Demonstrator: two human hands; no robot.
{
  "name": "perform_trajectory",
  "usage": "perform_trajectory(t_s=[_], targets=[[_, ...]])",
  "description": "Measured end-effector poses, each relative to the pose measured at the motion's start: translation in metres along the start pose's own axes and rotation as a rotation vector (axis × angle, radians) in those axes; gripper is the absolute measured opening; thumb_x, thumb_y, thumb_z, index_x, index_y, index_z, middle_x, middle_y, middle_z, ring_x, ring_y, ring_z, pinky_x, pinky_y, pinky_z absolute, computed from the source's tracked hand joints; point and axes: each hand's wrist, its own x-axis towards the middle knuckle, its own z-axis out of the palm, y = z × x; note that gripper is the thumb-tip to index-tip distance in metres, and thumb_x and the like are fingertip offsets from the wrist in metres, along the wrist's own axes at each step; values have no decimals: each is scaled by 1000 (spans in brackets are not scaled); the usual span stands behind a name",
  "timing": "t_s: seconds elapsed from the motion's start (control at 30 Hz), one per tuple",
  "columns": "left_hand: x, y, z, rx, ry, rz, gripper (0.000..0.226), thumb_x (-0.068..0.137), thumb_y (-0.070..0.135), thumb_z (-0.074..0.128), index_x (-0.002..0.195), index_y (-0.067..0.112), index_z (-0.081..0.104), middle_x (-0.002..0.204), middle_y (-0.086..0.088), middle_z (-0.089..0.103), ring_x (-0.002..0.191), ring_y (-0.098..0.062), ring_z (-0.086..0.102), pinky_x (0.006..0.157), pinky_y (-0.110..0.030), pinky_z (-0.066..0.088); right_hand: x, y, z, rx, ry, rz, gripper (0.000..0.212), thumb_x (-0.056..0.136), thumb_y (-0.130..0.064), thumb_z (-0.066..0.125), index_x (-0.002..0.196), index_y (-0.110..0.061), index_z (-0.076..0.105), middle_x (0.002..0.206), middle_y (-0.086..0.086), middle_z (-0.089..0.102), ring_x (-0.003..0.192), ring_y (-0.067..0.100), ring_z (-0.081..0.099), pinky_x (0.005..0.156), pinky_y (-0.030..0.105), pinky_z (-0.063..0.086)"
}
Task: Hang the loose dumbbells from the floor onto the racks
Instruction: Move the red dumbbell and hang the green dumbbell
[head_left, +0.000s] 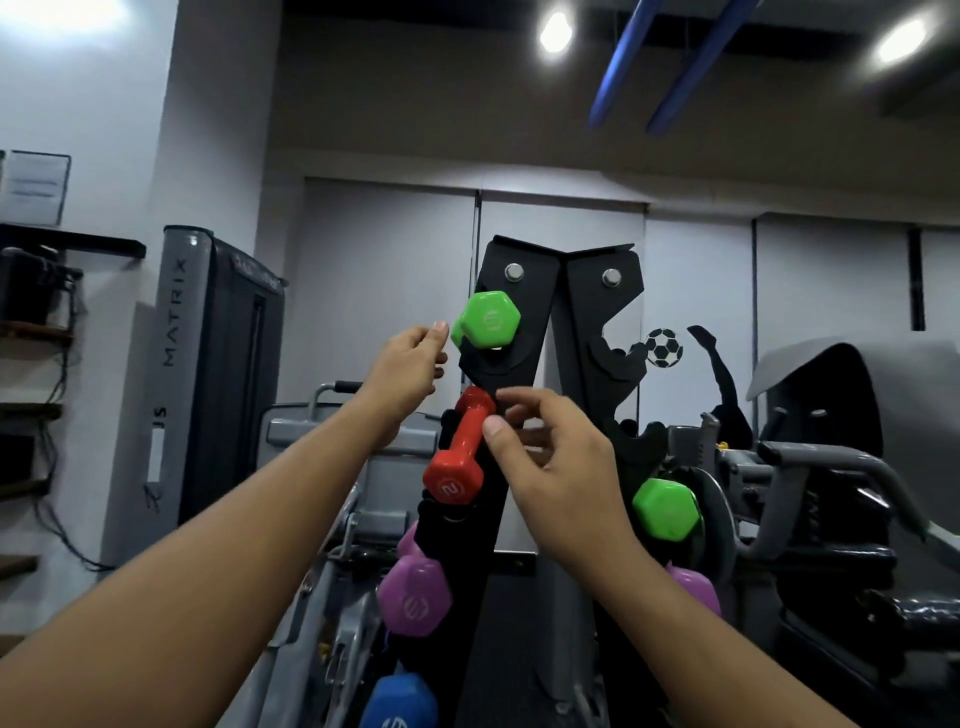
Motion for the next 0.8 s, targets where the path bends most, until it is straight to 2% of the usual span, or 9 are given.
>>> perform_trajectory(t_s=[0.1, 0.17, 0.27, 0.37, 0.47, 0.53, 0.6, 0.7, 0.8], targets=[[18, 5, 4, -60, 14, -94, 46, 109, 49, 38, 133, 16, 59, 121, -11, 65, 100, -23, 63, 97, -44, 55, 32, -5, -1, -1, 52, 65, 28, 94, -32, 72, 121, -28, 68, 105, -8, 66, 82, -1, 67, 70, 9, 49], [28, 2, 7, -96, 10, -196, 49, 108, 51, 38, 137, 15, 54, 122, -14, 62, 98, -25, 63, 93, -42, 56, 55, -10, -1, -83, 67, 63, 34, 93, -34, 71, 127, -29, 65, 110, -7, 63, 86, 2, 68, 78, 15, 51], [38, -1, 19, -166, -42, -318, 45, 108, 52, 38, 132, 16, 52, 111, -14, 61, 86, -24, 63, 67, -29, 59, 90, -11, 0, -165, 60, 133, 52, 93, -39, 69, 141, -22, 57, 121, -2, 63, 108, 14, 63, 100, 33, 50], [43, 1, 32, -213, -72, -325, 32, 105, 39, 49, 122, 17, 64, 83, -3, 67, 56, -11, 64, 45, -19, 49, 109, -9, 9, -191, 52, 203, 62, 86, -45, 70, 139, -16, 59, 118, 2, 68, 109, 24, 67, 102, 43, 52], [51, 8, 44, -301, -40, -327, 15, 96, 24, 59, 95, 15, 71, 67, -2, 67, 43, -11, 61, 42, -18, 45, 116, -9, 18, -219, 53, 159, 50, 82, -39, 74, 127, -18, 67, 110, 3, 74, 102, 25, 71, 97, 44, 55], [53, 11, 50, -378, -45, -334, 19, 97, 15, 56, 82, 14, 65, 59, -5, 64, 39, -14, 60, 39, -18, 44, 119, -10, 18, -251, 63, 128, 43, 83, -31, 79, 123, -18, 69, 107, 3, 75, 102, 23, 69, 97, 41, 53], [55, 10, 54, -459, -51, -345, 20, 101, 19, 53, 92, 10, 69, 68, -10, 67, 45, -19, 64, 42, -23, 50, 119, -8, 17, -244, 89, 124, 42, 83, -29, 81, 122, -19, 70, 104, 1, 74, 100, 20, 68, 96, 39, 53], [69, 1, 51, -514, -18, -359, 41, 99, 37, 58, 122, 6, 71, 96, -17, 74, 68, -29, 73, 57, -35, 58, 117, -9, 17, -234, 119, 96, 41, 83, -30, 83, 122, -21, 72, 102, -2, 74, 97, 16, 67, 95, 34, 53], [74, 6, 48, -498, -34, -336, 30, 96, 29, 64, 119, 11, 70, 92, -16, 72, 64, -25, 73, 54, -32, 57, 124, -12, 19, -235, 158, 78, 43, 80, -33, 84, 120, -22, 74, 103, -1, 76, 98, 17, 70, 95, 35, 54]])
